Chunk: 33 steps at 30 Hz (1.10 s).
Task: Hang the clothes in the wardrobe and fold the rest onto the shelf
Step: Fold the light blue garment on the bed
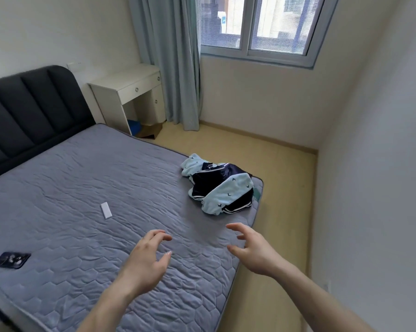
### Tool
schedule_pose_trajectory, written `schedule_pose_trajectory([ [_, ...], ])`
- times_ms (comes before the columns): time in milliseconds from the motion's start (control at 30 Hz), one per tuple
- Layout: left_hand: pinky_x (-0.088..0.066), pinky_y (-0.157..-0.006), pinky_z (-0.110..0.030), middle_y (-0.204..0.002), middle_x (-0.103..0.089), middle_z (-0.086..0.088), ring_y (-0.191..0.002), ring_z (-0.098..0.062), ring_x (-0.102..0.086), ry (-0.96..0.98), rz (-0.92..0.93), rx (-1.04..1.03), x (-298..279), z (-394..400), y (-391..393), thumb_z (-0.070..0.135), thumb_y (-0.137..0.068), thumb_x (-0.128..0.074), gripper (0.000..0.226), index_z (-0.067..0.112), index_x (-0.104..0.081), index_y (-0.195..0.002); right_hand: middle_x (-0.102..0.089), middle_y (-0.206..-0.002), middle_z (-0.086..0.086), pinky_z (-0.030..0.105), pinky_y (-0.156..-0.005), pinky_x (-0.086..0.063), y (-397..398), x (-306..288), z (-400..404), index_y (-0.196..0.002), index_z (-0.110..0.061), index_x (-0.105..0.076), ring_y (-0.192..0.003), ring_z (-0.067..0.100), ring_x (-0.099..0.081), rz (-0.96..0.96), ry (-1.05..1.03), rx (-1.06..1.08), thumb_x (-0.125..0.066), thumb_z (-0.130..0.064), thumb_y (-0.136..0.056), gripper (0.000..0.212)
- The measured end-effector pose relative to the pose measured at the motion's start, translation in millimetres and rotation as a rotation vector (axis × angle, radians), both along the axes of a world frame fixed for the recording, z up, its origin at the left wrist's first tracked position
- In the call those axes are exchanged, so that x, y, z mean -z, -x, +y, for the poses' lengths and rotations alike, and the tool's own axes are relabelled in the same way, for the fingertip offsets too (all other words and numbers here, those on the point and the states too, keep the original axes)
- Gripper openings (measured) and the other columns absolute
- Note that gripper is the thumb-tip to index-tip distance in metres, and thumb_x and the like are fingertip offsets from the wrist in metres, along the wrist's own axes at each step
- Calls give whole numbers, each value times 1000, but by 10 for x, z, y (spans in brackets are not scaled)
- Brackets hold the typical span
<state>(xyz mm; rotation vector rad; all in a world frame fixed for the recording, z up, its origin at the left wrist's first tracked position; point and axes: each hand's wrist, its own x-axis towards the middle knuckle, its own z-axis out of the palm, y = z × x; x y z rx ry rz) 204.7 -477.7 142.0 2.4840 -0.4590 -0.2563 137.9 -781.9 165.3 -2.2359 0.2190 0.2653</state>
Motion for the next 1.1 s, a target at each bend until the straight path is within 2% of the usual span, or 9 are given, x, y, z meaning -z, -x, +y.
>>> schedule_pose_trajectory([
  [100, -39, -109, -25, -129, -51, 18, -125, -6, -51, 9, 15, 9, 112, -150, -346, 29, -93, -67, 28, 39, -56, -117, -47, -147, -16, 26, -99, -49, -276, 94, -182, -144, -38, -47, -133, 7, -48, 30, 12, 14, -64, -36, -99, 49],
  [233, -39, -108, -24, -130, -48, 20, -125, -7, -50, -23, 58, 19, 206, -384, -768, 32, -96, -64, 28, 32, -60, -124, -51, -145, -14, 23, -91, -49, -631, 262, -467, -141, -39, -49, -129, 6, -50, 74, 3, 73, -65, -34, -98, 46],
  [467, -38, -111, -25, -136, -45, 20, -129, -6, -47, -53, 117, -3, 380, -807, -1479, 37, -98, -59, 32, 33, -56, -129, -49, -144, -12, 25, -91, -50, -1487, 608, -934, -143, -36, -49, -127, 9, -50, 157, 17, 48, -64, -32, -98, 47],
  [600, -38, -112, -26, -134, -44, 21, -129, -5, -48, -77, 148, -69, 549, -1035, -1911, 37, -97, -60, 33, 34, -56, -129, -49, -135, -8, 25, -86, -51, -2163, 921, -1241, -143, -35, -47, -121, 8, -49, 207, 14, 7, -64, -30, -98, 49],
  [767, -41, -108, -27, -139, -40, 21, -124, -7, -52, -109, 256, -196, 843, -1462, -2491, 36, -97, -59, 35, 34, -53, -131, -46, -146, -7, 33, -101, -49, -3146, 1439, -1816, -145, -32, -46, -123, 12, -50, 270, 31, -51, -64, -25, -95, 54],
  [833, -42, -106, -28, -142, -38, 21, -116, -9, -55, -127, 303, -234, 988, -1656, -2732, 36, -97, -59, 36, 35, -51, -132, -46, -148, -4, 36, -102, -50, -3529, 1672, -2068, -147, -30, -45, -124, 13, -50, 305, 45, -51, -64, -24, -94, 57],
  [933, -42, -107, -31, -143, -37, 20, -120, -10, -57, -129, 361, -291, 1258, -1934, -3128, 34, -97, -60, 39, 34, -50, -135, -44, -150, 1, 35, -100, -51, -4087, 2067, -2460, -152, -26, -41, -126, 15, -50, 346, 78, -37, -65, -23, -93, 64],
  [1000, -43, -105, -33, -141, -37, 21, -119, -11, -58, -128, 390, -320, 1467, -2082, -3380, 32, -97, -60, 39, 35, -50, -135, -41, -153, 4, 31, -104, -46, -4431, 2349, -2683, -155, -21, -37, -133, 19, -49, 357, 113, -36, -65, -22, -93, 69],
  [1100, -42, -105, -31, -139, -38, 20, -116, -10, -56, -123, 423, -348, 1846, -2263, -3718, 30, -97, -61, 40, 32, -49, -135, -30, -161, 7, 34, -103, -44, -4910, 2830, -2949, -159, -19, -28, -139, 25, -46, 385, 212, -51, -66, -23, -94, 76],
])
